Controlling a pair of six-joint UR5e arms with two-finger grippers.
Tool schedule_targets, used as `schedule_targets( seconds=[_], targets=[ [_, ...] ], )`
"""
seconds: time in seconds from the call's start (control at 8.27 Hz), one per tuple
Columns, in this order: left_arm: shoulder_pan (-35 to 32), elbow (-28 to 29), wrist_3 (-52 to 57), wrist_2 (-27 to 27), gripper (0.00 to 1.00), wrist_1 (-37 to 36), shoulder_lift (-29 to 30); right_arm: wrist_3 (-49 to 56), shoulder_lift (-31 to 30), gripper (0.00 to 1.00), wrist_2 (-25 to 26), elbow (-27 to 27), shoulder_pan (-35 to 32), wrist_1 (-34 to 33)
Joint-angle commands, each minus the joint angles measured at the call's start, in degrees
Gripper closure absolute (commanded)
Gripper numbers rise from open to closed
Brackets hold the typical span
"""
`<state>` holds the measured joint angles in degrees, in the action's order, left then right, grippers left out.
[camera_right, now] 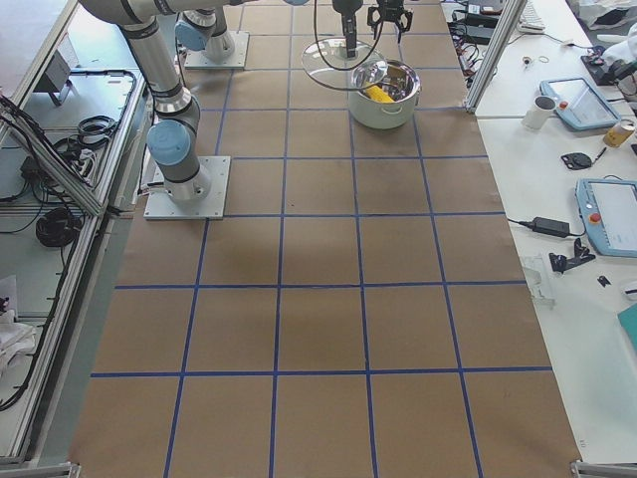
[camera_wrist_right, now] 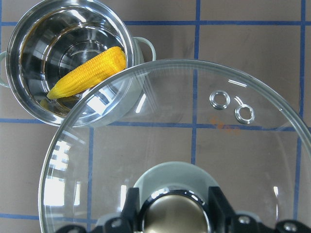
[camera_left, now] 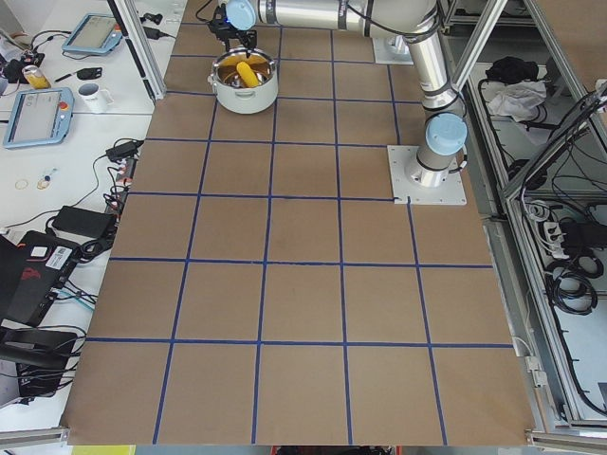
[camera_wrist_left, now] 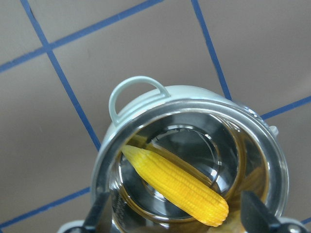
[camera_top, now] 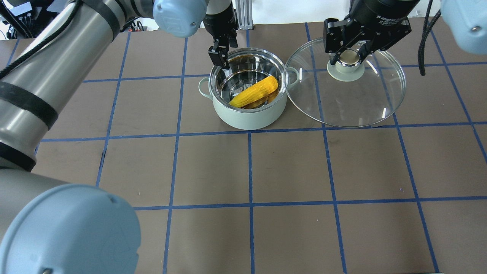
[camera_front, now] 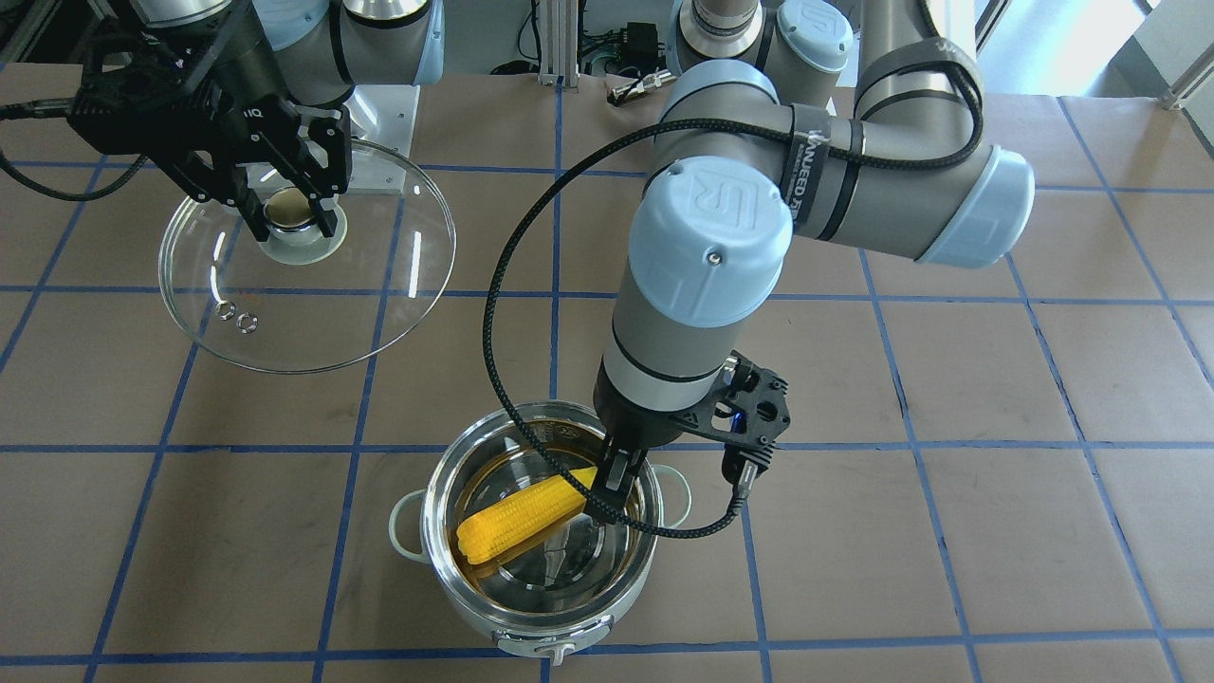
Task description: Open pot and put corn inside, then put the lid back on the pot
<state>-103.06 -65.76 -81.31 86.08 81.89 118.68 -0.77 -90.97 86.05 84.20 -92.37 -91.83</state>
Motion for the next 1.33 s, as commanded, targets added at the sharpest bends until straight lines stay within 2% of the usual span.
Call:
schedule_targets(
  seconds=[0.0, 0.24, 0.36, 0.48, 0.6, 0.73, 0.85, 0.97, 1.21],
  targets=[
    [6.27, -9.17, 19.81, 0.14, 0.00, 0.82, -9.05, -0.02, 0.00, 0.89, -0.01, 0.00, 0.00, -0.10],
    [10.50, -14.81, 33.07, 1.54, 0.00, 0.99, -13.98, -0.11, 1.13, 0.89, 0.52, -0.79, 0.52, -0.54],
    [11.38, -15.96, 43.85, 6.68, 0.00, 0.12, -16.18, -0.11, 3.93, 0.89, 1.04, -1.75, 0.79, -1.67],
    [12.87, -15.54, 51.44, 7.52, 0.00, 0.03, -17.94, -0.11, 7.43, 0.89, 1.05, -4.63, 0.71, -4.03],
    [14.89, -15.53, 54.30, 7.18, 0.00, 0.20, -18.92, -0.63, 10.51, 0.89, 1.05, -7.79, -0.08, -4.14],
    [14.99, -15.45, 56.59, 7.17, 0.00, 0.64, -19.36, -4.90, 12.02, 0.89, 0.70, -8.09, -2.26, -5.62],
    [14.99, -15.45, 59.22, 7.26, 0.00, 0.64, -19.89, -7.03, 15.61, 0.89, 0.87, -8.09, -6.03, -11.55],
    [14.99, -15.53, 71.00, 7.87, 0.00, 0.73, -21.11, -10.80, 19.56, 0.89, 1.22, -8.26, -9.63, -17.09],
    [14.99, -15.53, 73.58, 7.97, 0.00, 2.73, -23.05, -19.33, 24.42, 0.90, 1.40, -8.53, -14.48, -22.58]
  ],
)
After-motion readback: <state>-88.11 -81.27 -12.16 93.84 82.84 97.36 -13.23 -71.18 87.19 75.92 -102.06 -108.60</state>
